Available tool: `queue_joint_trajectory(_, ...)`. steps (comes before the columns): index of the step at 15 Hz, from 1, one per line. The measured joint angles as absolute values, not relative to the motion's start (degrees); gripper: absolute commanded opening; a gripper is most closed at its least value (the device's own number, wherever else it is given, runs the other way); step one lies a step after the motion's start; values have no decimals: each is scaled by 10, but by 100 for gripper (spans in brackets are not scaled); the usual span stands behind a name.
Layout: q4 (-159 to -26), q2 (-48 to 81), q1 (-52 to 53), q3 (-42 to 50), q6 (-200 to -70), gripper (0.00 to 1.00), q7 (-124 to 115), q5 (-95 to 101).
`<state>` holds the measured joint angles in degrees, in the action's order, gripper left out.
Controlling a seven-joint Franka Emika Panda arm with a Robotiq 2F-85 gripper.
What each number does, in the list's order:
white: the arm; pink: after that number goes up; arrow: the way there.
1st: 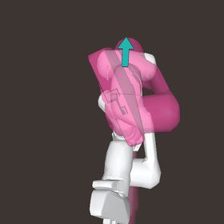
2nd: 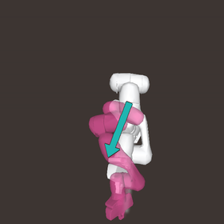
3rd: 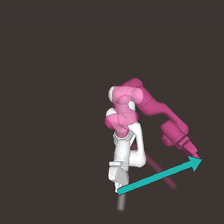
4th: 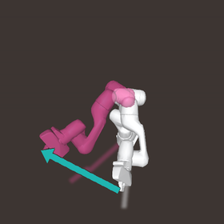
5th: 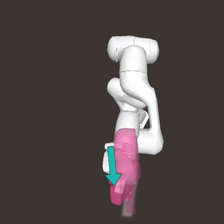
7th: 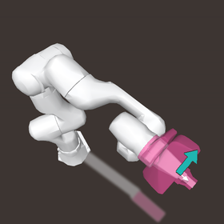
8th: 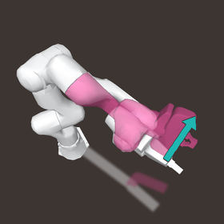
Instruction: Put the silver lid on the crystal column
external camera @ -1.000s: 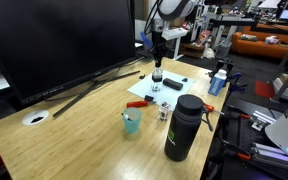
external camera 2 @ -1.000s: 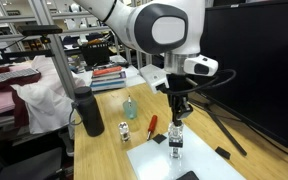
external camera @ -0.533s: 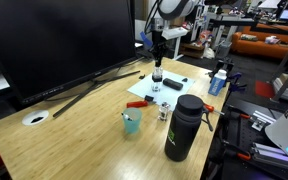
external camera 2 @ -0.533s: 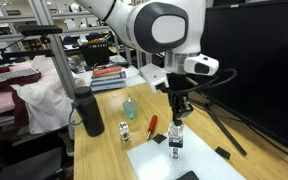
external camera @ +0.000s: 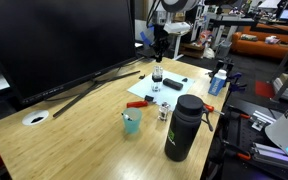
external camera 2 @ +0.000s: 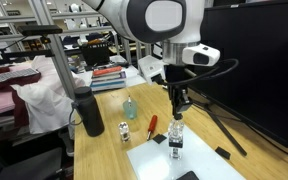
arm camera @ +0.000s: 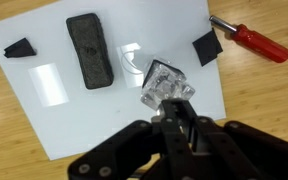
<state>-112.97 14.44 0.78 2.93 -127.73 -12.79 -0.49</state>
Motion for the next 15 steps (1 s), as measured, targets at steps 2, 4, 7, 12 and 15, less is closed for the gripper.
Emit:
queue_joint_trajectory(2, -1138, 137, 7, 31, -1278, 3, -130, -6)
queue_joint_trajectory(4, -1144, 133, 6, 31, -1279, 3, -129, -14)
queue_joint_trajectory(7, -1150, 130, 6, 31, -1280, 3, -129, -25)
queue_joint_trajectory(12, -1157, 131, 6, 31, -1284, 3, -129, -26)
queue_joint_trajectory(15, -1157, 134, 6, 30, -1284, 3, -129, -26)
